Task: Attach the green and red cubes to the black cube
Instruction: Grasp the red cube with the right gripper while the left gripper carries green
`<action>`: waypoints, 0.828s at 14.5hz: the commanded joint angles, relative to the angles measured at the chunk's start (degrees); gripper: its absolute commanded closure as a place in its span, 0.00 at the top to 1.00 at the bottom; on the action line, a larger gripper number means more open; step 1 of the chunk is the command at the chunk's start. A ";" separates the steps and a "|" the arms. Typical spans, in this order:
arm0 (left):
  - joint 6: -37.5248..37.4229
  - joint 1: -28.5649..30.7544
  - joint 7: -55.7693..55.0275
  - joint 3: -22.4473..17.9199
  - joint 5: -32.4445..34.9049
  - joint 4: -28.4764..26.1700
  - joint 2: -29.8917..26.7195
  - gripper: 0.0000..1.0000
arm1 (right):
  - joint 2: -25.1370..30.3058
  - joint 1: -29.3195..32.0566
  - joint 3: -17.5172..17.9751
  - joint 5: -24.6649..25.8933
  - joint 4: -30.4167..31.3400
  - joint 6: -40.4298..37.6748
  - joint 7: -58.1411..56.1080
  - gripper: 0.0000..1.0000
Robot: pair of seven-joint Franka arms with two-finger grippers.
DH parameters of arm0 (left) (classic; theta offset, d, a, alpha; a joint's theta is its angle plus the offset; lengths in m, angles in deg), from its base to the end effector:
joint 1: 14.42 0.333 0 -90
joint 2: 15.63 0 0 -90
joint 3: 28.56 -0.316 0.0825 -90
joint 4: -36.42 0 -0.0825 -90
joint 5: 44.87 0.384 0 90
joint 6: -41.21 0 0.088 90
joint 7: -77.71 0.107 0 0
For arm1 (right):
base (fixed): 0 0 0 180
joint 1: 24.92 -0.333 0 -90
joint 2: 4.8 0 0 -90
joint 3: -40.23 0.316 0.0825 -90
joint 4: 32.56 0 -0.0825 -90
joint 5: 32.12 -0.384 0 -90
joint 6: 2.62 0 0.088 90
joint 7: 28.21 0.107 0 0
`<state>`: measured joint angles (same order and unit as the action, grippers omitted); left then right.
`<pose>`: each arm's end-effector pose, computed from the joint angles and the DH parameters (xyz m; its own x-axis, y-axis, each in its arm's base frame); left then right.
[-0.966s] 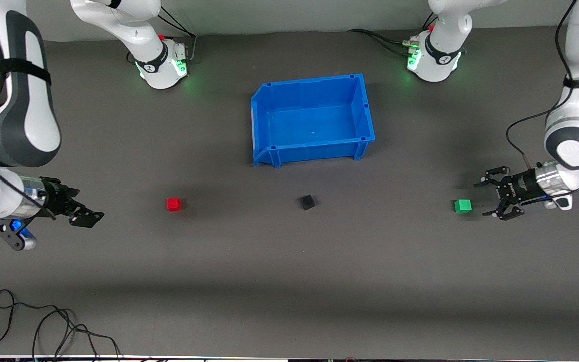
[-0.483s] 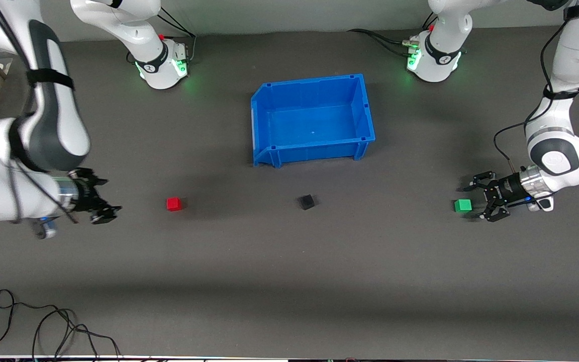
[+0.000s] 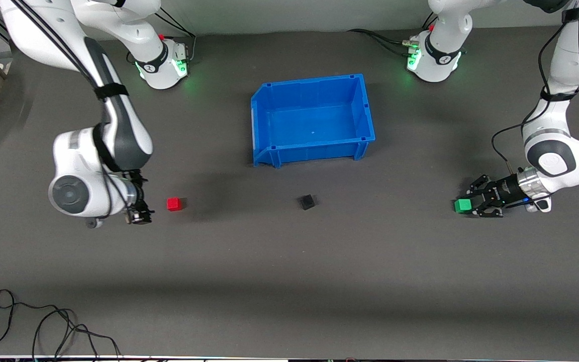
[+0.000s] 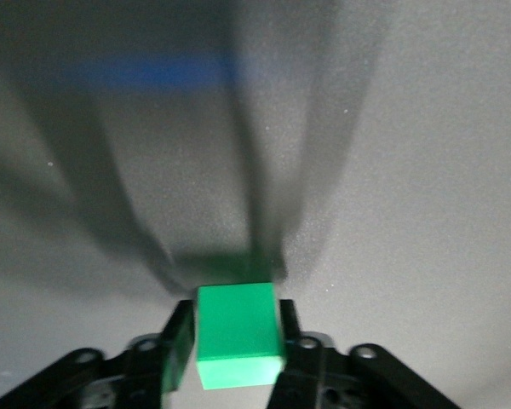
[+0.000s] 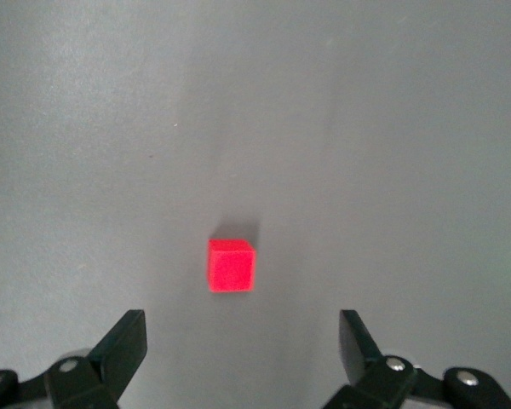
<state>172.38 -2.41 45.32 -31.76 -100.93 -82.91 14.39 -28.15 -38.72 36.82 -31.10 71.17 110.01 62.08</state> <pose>0.5403 0.1284 0.1529 0.0039 0.8048 -0.5936 0.9916 0.0735 0.1062 0.6053 0.1121 0.2996 0.1907 -0.9809 0.0390 -0.9525 -0.1753 0.2489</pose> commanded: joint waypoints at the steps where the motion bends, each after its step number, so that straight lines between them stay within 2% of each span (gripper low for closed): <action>1: -0.48 -0.40 -0.47 -0.13 -0.98 0.49 -1.45 0.22 | 4.10 -2.11 -0.55 1.62 11.47 11.79 4.45 1.00; 3: -0.91 -1.10 -3.63 -0.05 -0.19 2.25 -1.98 0.21 | 3.93 -2.11 -0.55 1.62 13.16 14.44 4.72 1.00; 6: -3.90 -4.43 -11.08 -0.13 2.26 6.55 -1.98 0.19 | 2.44 -2.11 -0.55 2.49 18.25 23.92 4.63 1.00; 8: -4.86 -6.89 -14.79 0.04 3.32 8.66 -1.98 0.19 | 1.82 -1.59 -0.55 4.51 18.18 24.65 4.63 1.00; 12: -4.26 -15.50 -16.47 -0.05 2.27 9.11 -1.81 0.19 | -0.90 -1.23 -1.34 4.52 17.74 26.32 4.63 1.00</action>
<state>167.77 -13.41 31.15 -30.94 -98.50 -73.72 12.87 -27.89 -39.78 35.55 -28.38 88.65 134.39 64.89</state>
